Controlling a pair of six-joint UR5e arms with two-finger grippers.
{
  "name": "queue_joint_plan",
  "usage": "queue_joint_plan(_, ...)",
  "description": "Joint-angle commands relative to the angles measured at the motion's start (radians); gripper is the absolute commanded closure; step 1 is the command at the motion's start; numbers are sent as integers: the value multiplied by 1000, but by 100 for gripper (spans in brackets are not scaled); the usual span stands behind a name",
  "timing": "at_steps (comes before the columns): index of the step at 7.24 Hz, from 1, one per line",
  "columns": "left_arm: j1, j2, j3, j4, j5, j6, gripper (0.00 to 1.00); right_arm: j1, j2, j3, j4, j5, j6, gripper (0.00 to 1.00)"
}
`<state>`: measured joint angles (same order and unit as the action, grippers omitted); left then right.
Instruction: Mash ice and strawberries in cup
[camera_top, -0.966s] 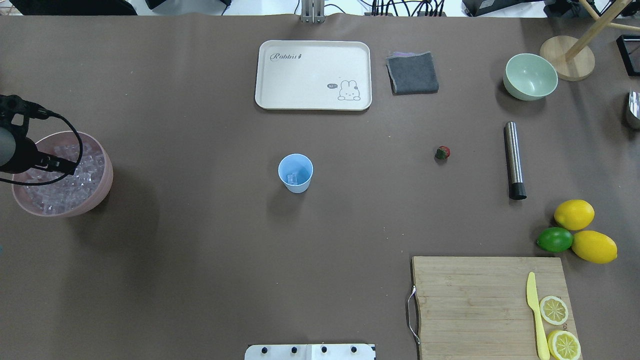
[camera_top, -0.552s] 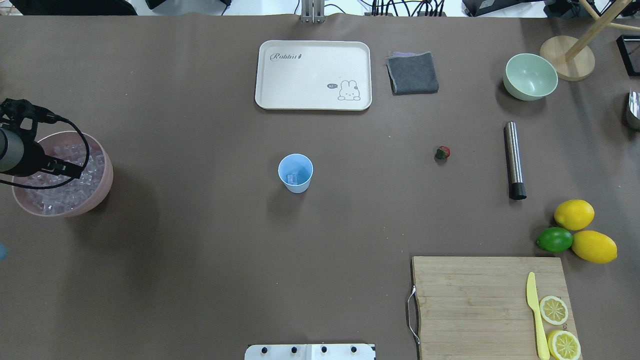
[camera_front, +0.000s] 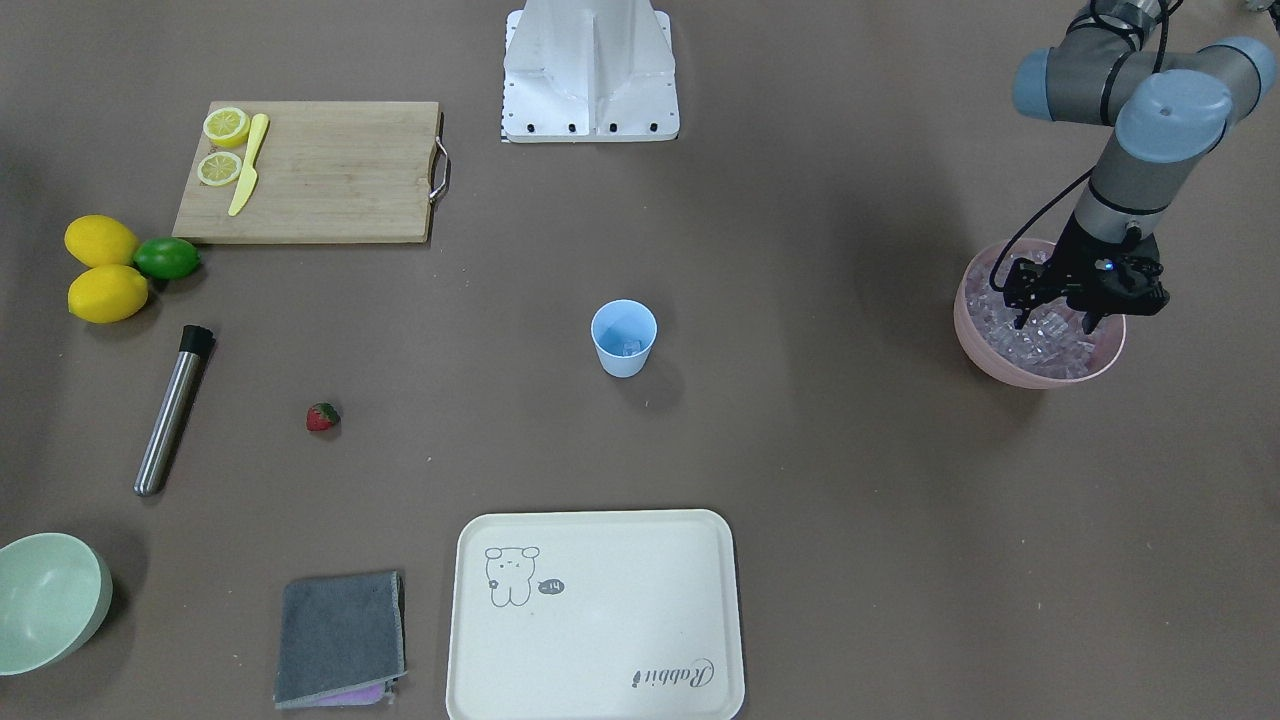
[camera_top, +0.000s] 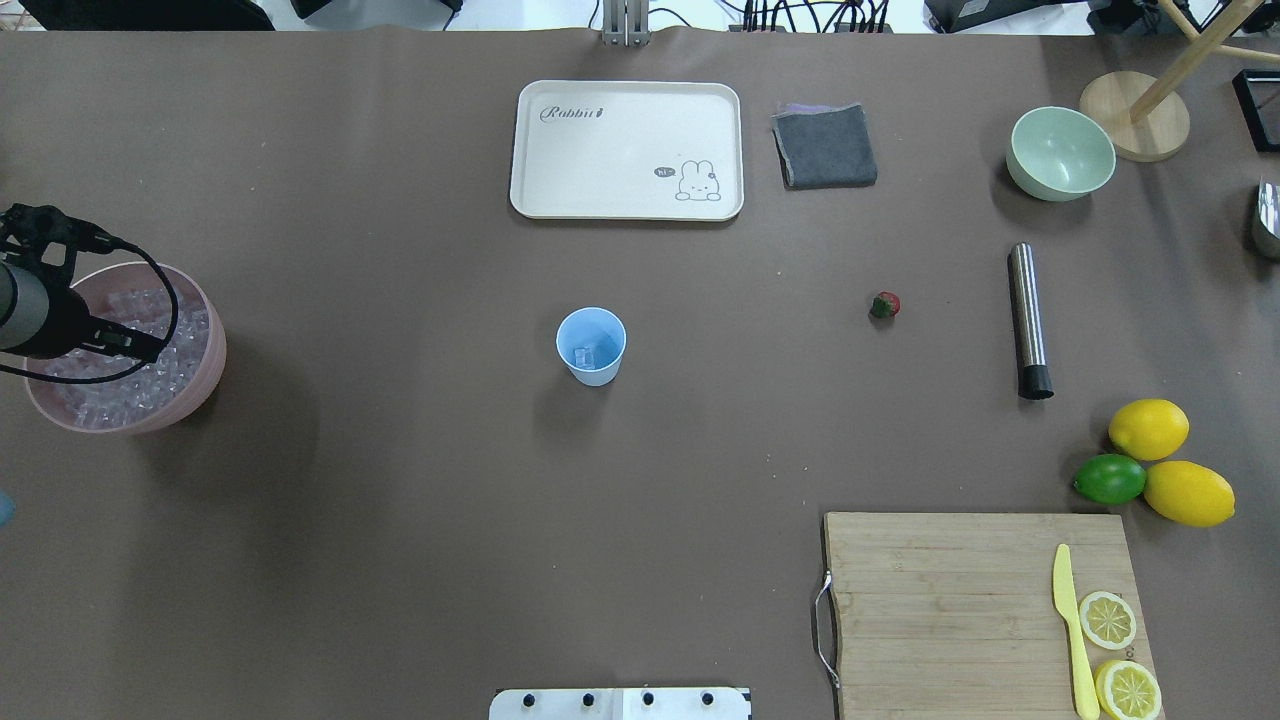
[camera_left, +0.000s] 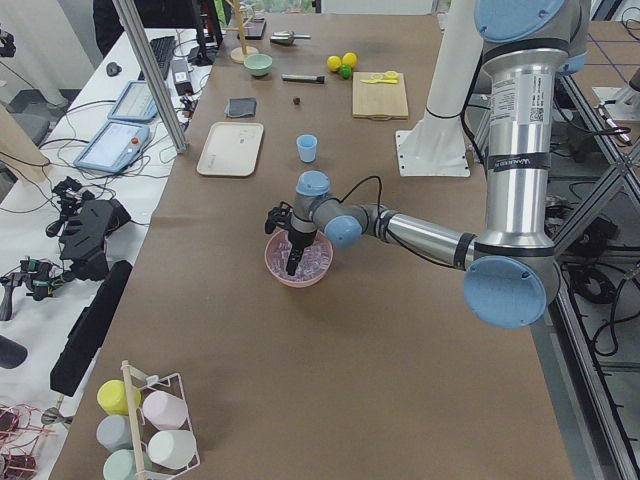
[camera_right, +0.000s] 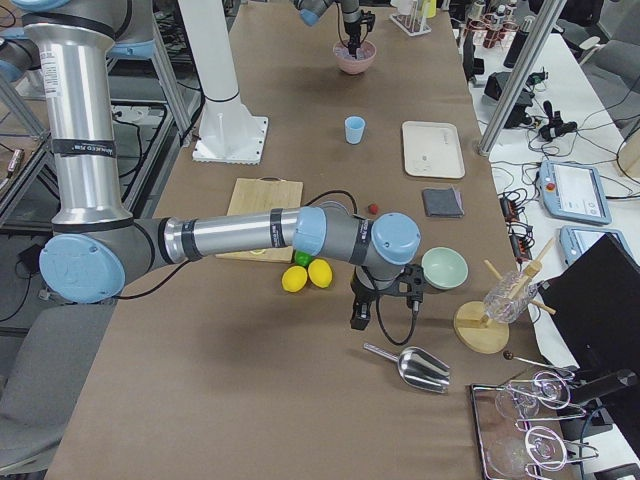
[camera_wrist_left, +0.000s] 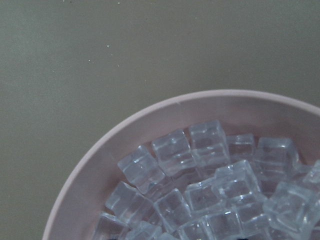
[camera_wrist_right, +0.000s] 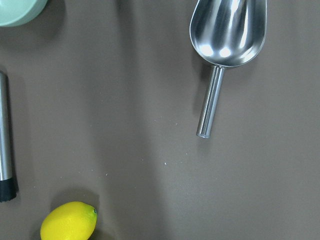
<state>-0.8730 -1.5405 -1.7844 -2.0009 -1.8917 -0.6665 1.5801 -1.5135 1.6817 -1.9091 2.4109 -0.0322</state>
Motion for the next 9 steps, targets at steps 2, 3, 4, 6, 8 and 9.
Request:
queue_joint_plan(2, -1, -6, 0, 1, -9, 11, 57, 0, 6, 1, -1, 1, 2, 0)
queue_joint_plan(3, -1, -3, 0, 1, -15, 22, 78, 0, 6, 1, -1, 1, 2, 0)
queue_joint_plan(4, -4, -1, -3, -1, -15, 54, 97, 0, 6, 1, -1, 1, 2, 0)
queue_joint_plan(6, -33, 2, -12, 7, -23, 95, 100, 0, 6, 1, -1, 1, 2, 0)
queue_joint_plan(8, -163, 3, -9, 11, -148, 194, 100, 0, 6, 1, -1, 2, 2, 0)
queue_joint_plan(9, -168, -1, -10, 10, -148, 194, 100, 0, 6, 1, -1, 2, 2, 0)
